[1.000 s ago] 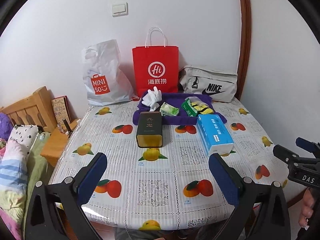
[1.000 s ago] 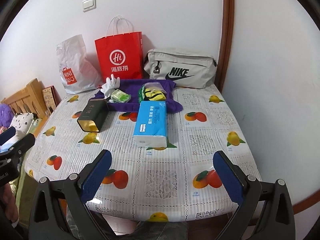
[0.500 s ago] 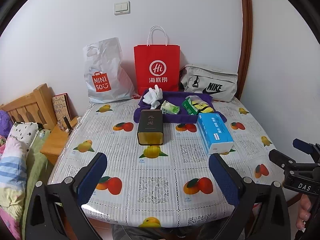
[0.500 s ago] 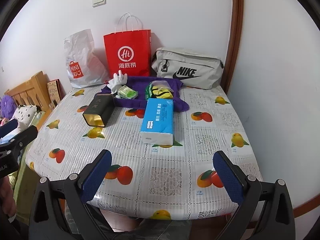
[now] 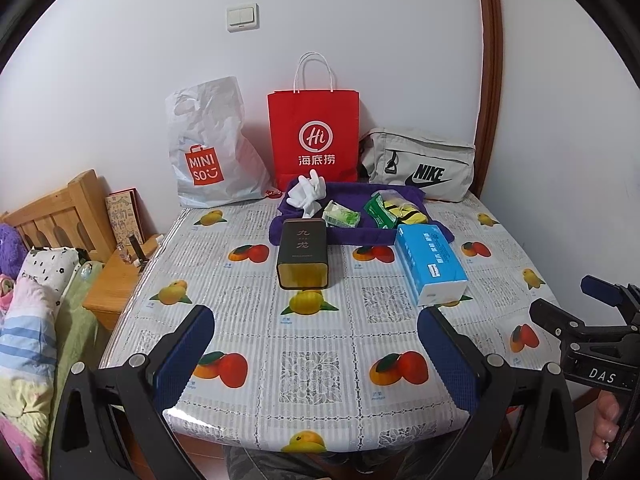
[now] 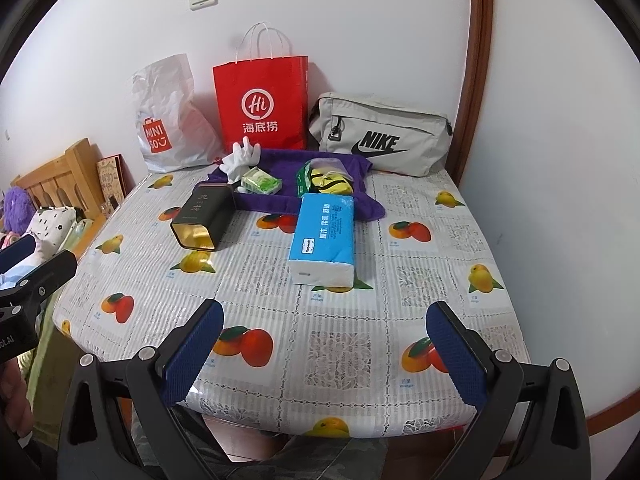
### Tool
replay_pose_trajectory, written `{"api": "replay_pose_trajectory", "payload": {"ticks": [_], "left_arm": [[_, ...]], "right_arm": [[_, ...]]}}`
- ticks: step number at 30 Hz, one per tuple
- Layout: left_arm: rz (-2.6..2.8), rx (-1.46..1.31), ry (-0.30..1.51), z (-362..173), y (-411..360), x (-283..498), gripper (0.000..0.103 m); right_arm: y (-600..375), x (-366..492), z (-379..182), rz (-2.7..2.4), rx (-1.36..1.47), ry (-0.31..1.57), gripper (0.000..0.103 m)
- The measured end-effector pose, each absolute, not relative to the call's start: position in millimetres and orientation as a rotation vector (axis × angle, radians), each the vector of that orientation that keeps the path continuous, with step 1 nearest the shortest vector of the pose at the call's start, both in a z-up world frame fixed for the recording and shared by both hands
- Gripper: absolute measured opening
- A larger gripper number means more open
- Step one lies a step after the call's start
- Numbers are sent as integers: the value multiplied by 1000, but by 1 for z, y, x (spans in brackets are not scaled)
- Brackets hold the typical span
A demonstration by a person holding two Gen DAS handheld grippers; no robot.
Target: Organize soft objects
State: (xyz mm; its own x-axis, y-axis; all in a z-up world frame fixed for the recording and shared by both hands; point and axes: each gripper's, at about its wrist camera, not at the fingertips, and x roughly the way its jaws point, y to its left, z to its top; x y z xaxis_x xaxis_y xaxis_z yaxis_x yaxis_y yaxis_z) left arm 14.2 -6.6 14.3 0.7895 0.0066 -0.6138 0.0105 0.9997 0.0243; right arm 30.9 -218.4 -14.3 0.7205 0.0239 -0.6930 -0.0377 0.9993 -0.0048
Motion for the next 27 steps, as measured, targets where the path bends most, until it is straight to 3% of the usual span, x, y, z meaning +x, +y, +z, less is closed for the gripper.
{"api": "replay_pose_trajectory", "payload": {"ticks": [27], "left_arm": [[-10, 36, 662, 16, -3, 13, 102]], "right_arm": [[-217, 27, -13, 31, -21, 761, 100]]}}
